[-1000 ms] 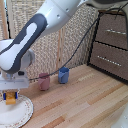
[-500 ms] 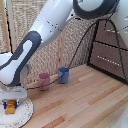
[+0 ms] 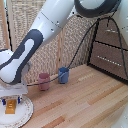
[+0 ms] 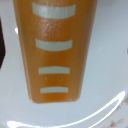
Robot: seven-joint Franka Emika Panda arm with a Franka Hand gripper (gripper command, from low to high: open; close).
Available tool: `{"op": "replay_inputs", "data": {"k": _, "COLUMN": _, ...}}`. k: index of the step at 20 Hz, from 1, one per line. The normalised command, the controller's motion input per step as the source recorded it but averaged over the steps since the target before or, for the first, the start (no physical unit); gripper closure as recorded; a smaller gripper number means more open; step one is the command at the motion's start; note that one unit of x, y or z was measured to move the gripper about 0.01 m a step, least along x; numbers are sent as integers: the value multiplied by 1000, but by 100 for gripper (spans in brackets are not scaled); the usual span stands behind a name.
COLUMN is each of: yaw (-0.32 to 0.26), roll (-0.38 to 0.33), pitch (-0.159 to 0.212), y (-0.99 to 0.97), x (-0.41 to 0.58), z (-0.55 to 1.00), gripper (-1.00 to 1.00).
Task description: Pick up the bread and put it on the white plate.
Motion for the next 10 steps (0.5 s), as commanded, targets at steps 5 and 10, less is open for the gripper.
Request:
{"op": "replay_inputs", "data": {"k": 5, "yaw": 150, "roll": -102, "pitch": -150, "y": -430, "x": -26, "z": 482, "gripper": -100}}
{"op": "replay_inputs", "data": {"k": 10, "yaw": 154, "roll": -109, "pitch": -217, "y": -399, "x": 6, "z": 354, "gripper": -100}}
